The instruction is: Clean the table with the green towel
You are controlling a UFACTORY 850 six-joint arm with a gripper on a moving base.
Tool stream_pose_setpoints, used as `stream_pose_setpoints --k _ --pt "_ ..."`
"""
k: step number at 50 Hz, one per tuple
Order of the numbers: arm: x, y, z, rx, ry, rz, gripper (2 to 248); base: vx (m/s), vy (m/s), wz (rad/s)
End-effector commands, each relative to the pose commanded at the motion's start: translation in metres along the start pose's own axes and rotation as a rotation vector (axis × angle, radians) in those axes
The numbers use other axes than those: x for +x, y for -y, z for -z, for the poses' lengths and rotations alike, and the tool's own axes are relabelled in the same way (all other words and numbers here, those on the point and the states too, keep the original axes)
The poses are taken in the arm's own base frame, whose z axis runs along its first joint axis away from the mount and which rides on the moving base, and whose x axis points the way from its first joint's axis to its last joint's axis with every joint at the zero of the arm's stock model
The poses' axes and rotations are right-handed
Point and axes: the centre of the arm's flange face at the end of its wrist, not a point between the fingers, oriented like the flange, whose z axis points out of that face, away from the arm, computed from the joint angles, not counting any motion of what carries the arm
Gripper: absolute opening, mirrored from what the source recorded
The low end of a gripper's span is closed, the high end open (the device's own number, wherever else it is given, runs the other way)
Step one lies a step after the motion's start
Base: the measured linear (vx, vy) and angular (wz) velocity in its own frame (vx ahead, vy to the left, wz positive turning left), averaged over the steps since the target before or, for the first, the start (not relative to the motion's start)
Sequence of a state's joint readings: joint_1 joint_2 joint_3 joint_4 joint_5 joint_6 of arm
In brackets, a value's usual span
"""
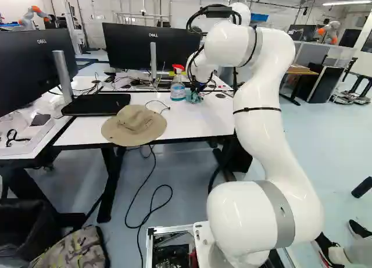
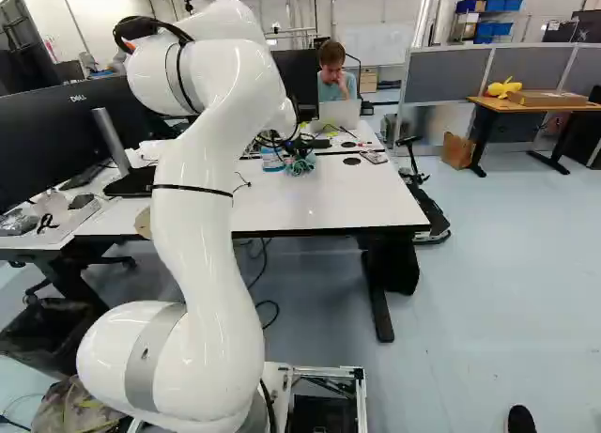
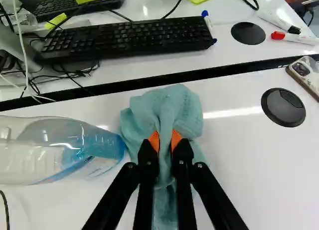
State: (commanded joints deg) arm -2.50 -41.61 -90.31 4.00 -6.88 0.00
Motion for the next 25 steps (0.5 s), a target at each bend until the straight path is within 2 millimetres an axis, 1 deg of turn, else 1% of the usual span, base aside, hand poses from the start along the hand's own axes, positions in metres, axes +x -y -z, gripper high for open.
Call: stream_pose_setpoints --k 20,25 --pt "-0.014 -0.001 -0.023 -0.002 0.031 0.000 46 0.000 0.000 0.000" --pt "-0.014 -0.001 -0.023 -0.002 0.031 0.000 46 0.000 0.000 0.000"
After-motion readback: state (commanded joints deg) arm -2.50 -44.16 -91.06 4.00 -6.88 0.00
